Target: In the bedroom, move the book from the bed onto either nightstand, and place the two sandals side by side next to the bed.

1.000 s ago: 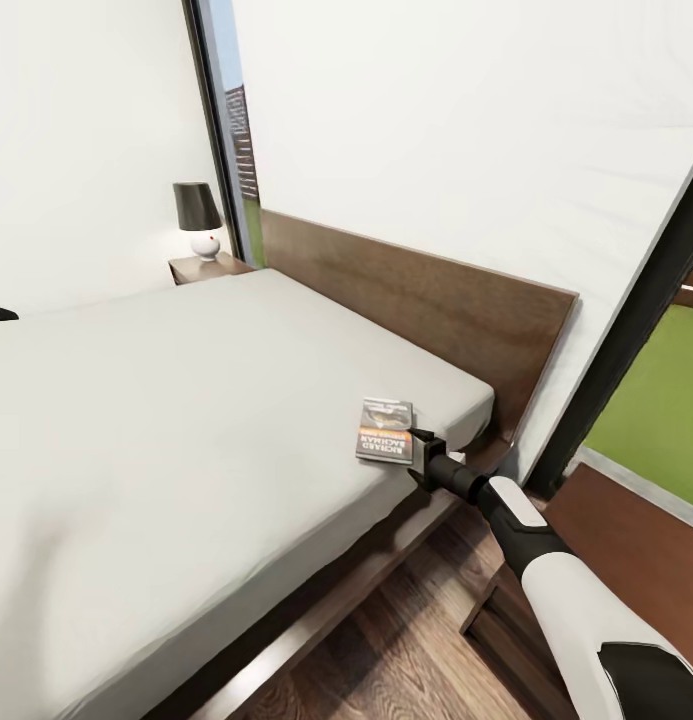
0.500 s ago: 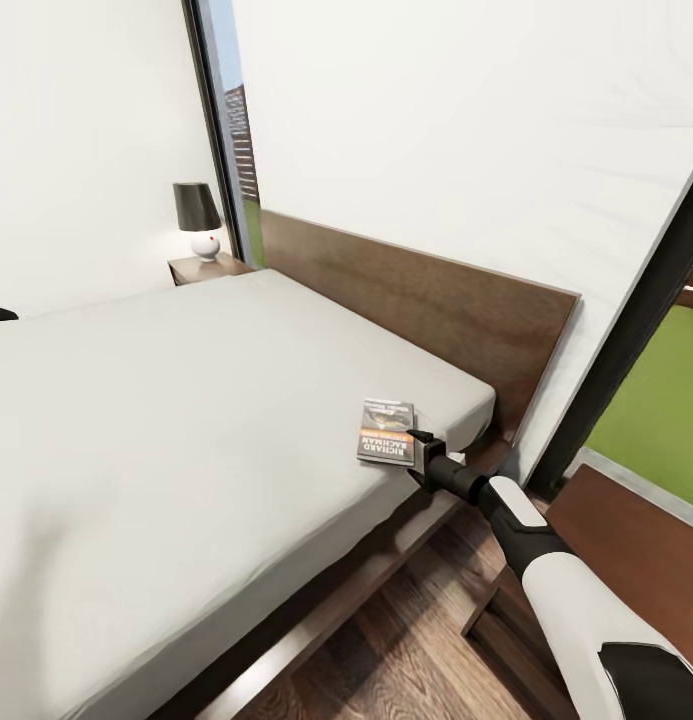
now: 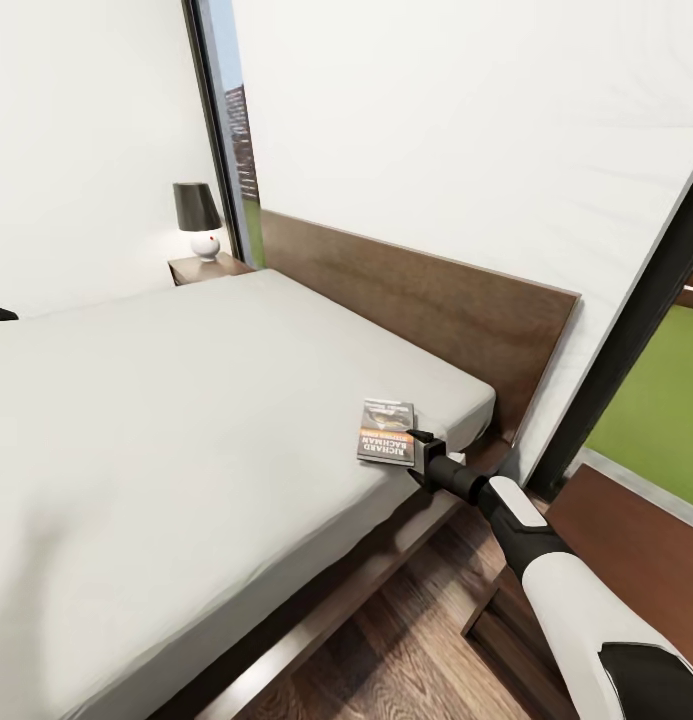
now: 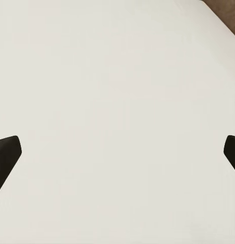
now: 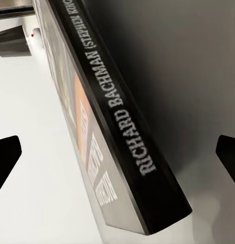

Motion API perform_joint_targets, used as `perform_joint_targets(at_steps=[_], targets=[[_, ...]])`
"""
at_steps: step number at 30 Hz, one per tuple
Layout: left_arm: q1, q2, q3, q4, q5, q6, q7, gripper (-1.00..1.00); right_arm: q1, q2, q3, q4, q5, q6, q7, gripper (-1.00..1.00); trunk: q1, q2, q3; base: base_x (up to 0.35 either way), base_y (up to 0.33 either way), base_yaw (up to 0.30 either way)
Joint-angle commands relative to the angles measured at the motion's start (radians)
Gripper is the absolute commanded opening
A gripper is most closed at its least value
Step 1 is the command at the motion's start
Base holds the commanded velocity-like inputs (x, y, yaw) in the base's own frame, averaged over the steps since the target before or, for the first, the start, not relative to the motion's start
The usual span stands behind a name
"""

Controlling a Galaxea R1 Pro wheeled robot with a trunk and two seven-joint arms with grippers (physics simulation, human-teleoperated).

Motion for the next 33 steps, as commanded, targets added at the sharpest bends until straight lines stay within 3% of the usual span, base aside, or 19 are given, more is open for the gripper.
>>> perform_joint_targets(at_steps=[1, 28, 29, 33], targets=[[-0.001, -0.001, 0.002, 0.000, 0.003, 0.005, 0.000, 1.00, -0.001, 0.001, -0.003, 0.001, -0.015, -0.002, 0.008, 1.00, 0.000, 0.000, -0.001, 0.000, 0.000, 0.000], [-0.001, -0.001, 0.003, 0.000, 0.005, 0.005, -0.001, 1.00, -0.001, 0.000, -0.003, 0.001, -0.015, -0.002, 0.008, 1.00, 0.000, 0.000, -0.001, 0.000, 0.000, 0.000], [-0.001, -0.001, 0.002, 0.000, 0.005, 0.005, -0.001, 1.00, -0.001, 0.000, -0.003, 0.001, -0.015, -0.002, 0.008, -1.00, 0.000, 0.000, -0.001, 0.000, 0.000, 0.000], [-0.001, -0.001, 0.003, 0.000, 0.005, 0.005, -0.001, 1.00, -0.001, 0.000, -0.003, 0.001, -0.015, -0.002, 0.008, -1.00, 0.000, 0.000, -0.001, 0.000, 0.000, 0.000]])
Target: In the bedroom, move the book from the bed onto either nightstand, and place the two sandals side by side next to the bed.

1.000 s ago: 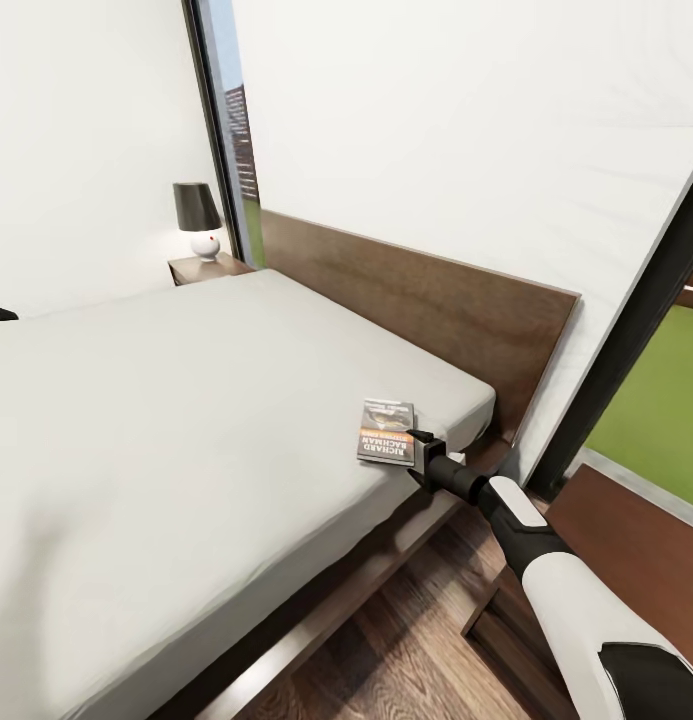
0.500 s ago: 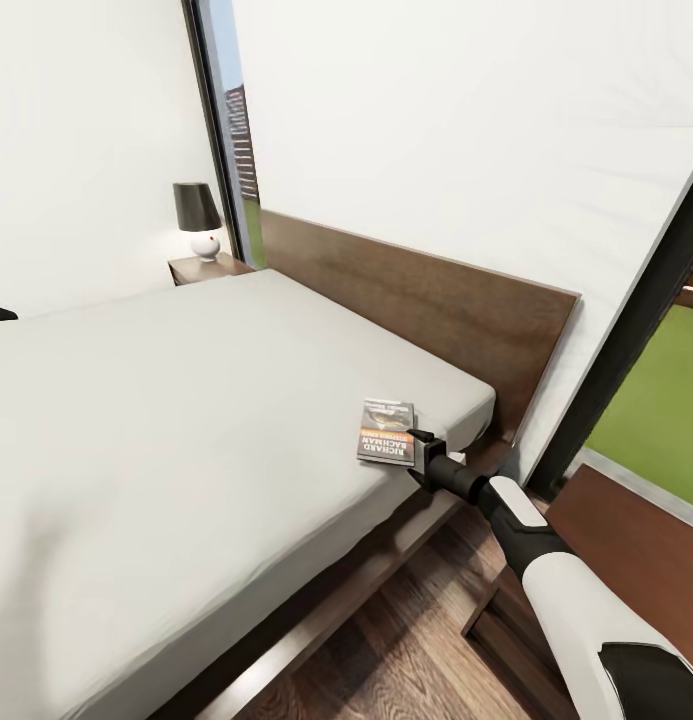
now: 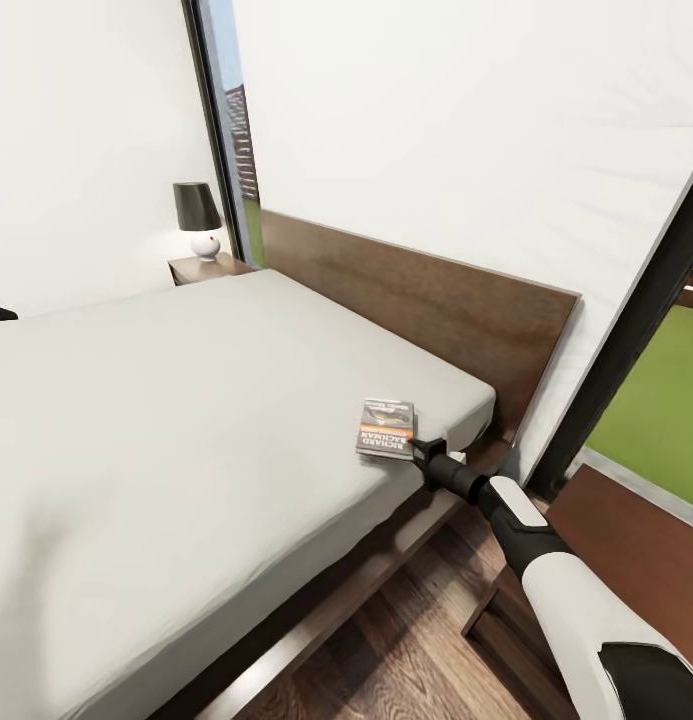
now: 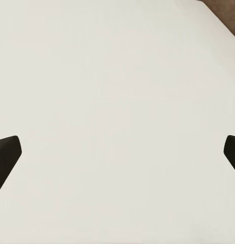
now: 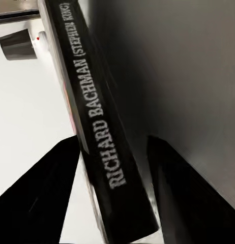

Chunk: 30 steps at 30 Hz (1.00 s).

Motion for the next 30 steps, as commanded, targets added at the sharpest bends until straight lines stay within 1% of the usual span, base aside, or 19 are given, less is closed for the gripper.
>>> perform_joint_targets(at_steps=[1, 30], targets=[[-0.001, 0.000, 0.002, 0.000, 0.004, 0.006, 0.000, 1.00, 0.000, 0.000, -0.003, 0.001, 0.005, 0.005, -0.001, -1.00, 0.000, 0.000, -0.001, 0.000, 0.000, 0.000], [-0.001, 0.001, 0.000, -0.003, 0.006, 0.007, 0.000, 1.00, 0.000, 0.000, -0.003, 0.001, 0.005, 0.005, 0.001, -1.00, 0.000, 0.000, -0.001, 0.000, 0.000, 0.000]])
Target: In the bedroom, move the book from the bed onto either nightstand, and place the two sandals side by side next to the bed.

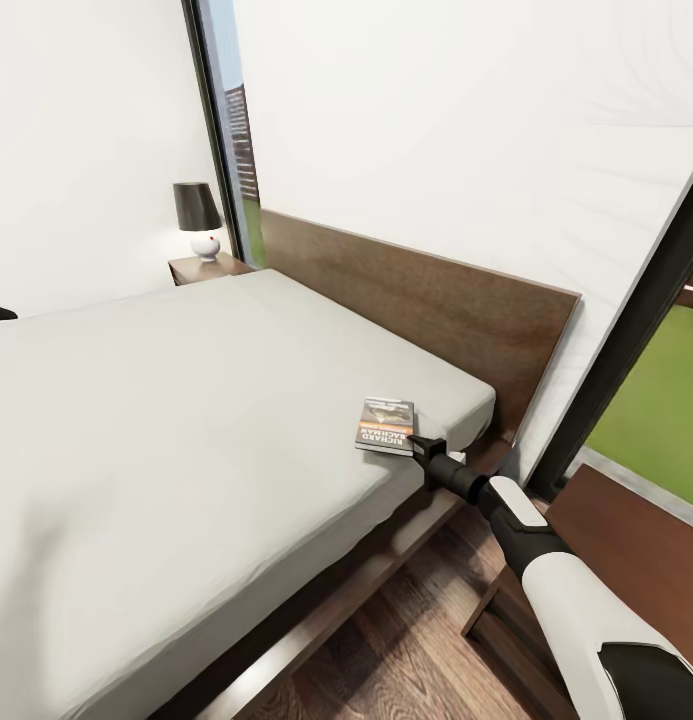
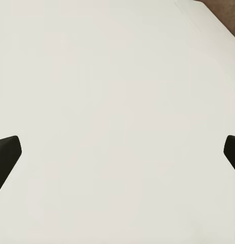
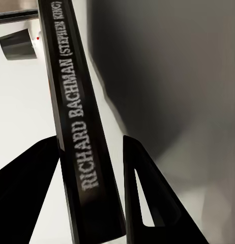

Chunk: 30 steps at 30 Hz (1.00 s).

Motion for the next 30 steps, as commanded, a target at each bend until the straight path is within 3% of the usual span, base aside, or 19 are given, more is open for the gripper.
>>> perform_joint_targets(at_steps=[1, 10, 22, 30], targets=[[-0.001, 0.000, 0.001, 0.000, 0.005, 0.006, 0.001, 1.00, 0.000, 0.000, -0.003, 0.001, 0.005, 0.005, 0.001, -1.00, 0.000, 0.000, -0.001, 0.000, 0.000, 0.000], [-0.001, 0.000, -0.001, 0.000, 0.003, 0.006, 0.001, 1.00, 0.000, 0.000, -0.003, 0.001, 0.005, 0.005, 0.001, -1.00, 0.000, 0.000, -0.001, 0.000, 0.000, 0.000], [-0.001, 0.000, -0.007, 0.019, 0.002, 0.007, 0.000, 1.00, 0.000, 0.000, -0.003, 0.001, 0.005, 0.007, 0.001, -1.00, -0.046, 0.084, 0.037, 0.000, 0.000, 0.000], [-0.001, 0.000, -0.008, 0.097, 0.002, 0.008, -0.001, 1.00, 0.000, -0.001, -0.003, -0.001, 0.005, 0.027, 0.002, -1.00, -0.077, 0.140, 0.062, 0.000, 0.000, 0.000]])
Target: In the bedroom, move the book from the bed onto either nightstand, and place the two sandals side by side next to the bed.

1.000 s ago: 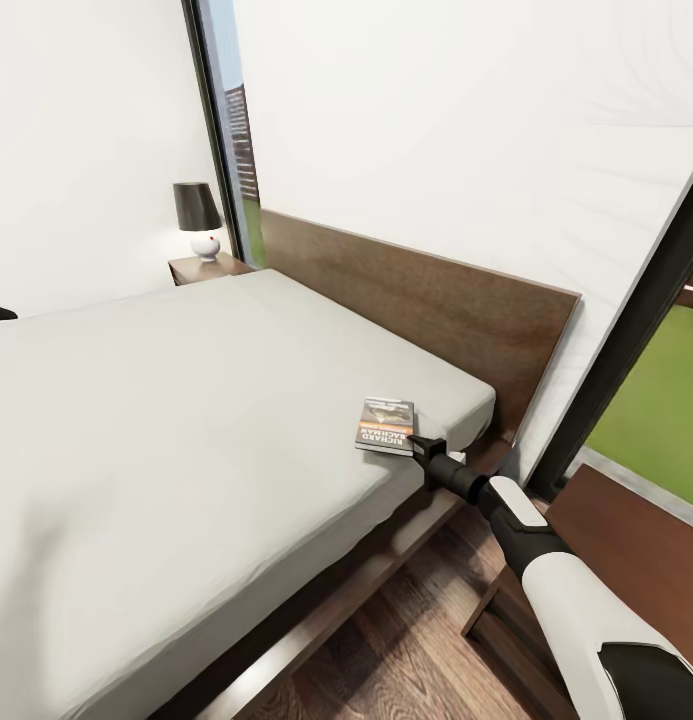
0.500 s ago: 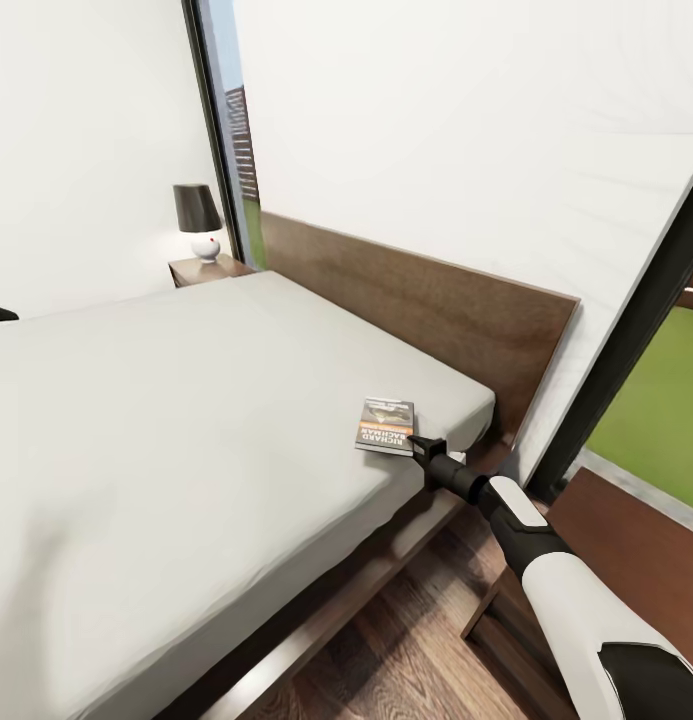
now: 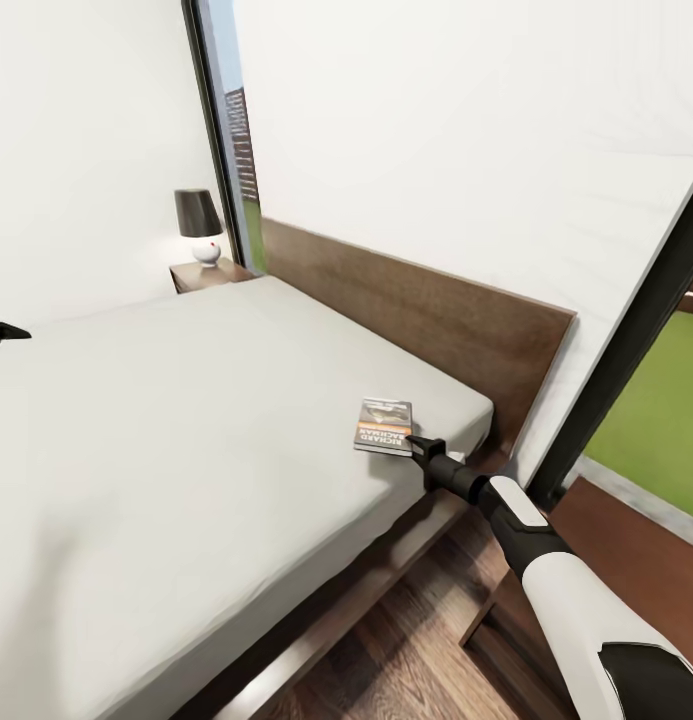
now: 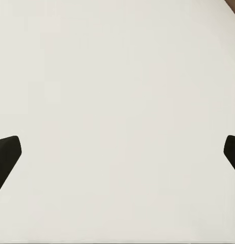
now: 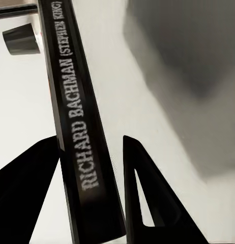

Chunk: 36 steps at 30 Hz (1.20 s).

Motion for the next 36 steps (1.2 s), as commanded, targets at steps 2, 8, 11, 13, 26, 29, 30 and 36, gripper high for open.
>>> perform_joint_targets(at_steps=[2, 8, 11, 13, 26, 29, 30, 36], targets=[[0.000, 0.000, 0.002, 0.040, 0.004, 0.005, 0.000, 1.00, -0.001, -0.001, -0.003, -0.007, 0.003, 0.029, 0.001, -1.00, -0.008, 0.014, 0.005, 0.000, 0.000, 0.000], [0.001, 0.007, 0.002, 0.169, 0.003, 0.002, 0.000, 1.00, -0.001, -0.004, -0.003, -0.032, 0.000, 0.090, 0.000, -1.00, -0.031, 0.056, 0.024, 0.000, 0.000, 0.000], [0.001, 0.009, 0.002, 0.234, 0.003, -0.005, 0.000, 1.00, -0.001, -0.006, -0.003, -0.048, 0.000, 0.110, -0.001, -1.00, -0.042, 0.077, 0.034, 0.000, 0.000, 0.000], [0.001, 0.009, 0.002, 0.279, 0.003, -0.012, 0.000, 1.00, -0.001, -0.008, -0.004, -0.059, -0.001, 0.124, -0.001, -1.00, -0.050, 0.091, 0.040, 0.000, 0.000, 0.000], [0.002, 0.009, 0.003, 0.517, 0.005, -0.072, -0.014, 1.00, -0.001, -0.013, -0.008, -0.088, -0.011, 0.221, 0.010, -1.00, -0.100, 0.182, 0.081, 0.000, 0.000, 0.000], [0.002, 0.010, 0.003, 0.552, 0.002, -0.100, -0.062, 1.00, -0.001, -0.013, -0.012, -0.088, -0.011, 0.226, 0.013, -1.00, -0.111, 0.203, 0.090, 0.000, 0.000, 0.000], [0.003, 0.011, 0.003, 0.557, 0.000, -0.106, -0.076, 1.00, -0.001, -0.013, -0.013, -0.088, -0.011, 0.227, 0.013, -1.00, -0.115, 0.210, 0.093, 0.000, 0.000, 0.000], [0.003, 0.022, 0.003, 0.580, -0.023, -0.130, -0.137, 1.00, -0.001, -0.013, -0.016, -0.089, -0.010, 0.230, 0.015, -1.00, -0.138, 0.252, 0.112, 0.000, 0.000, 0.000]])
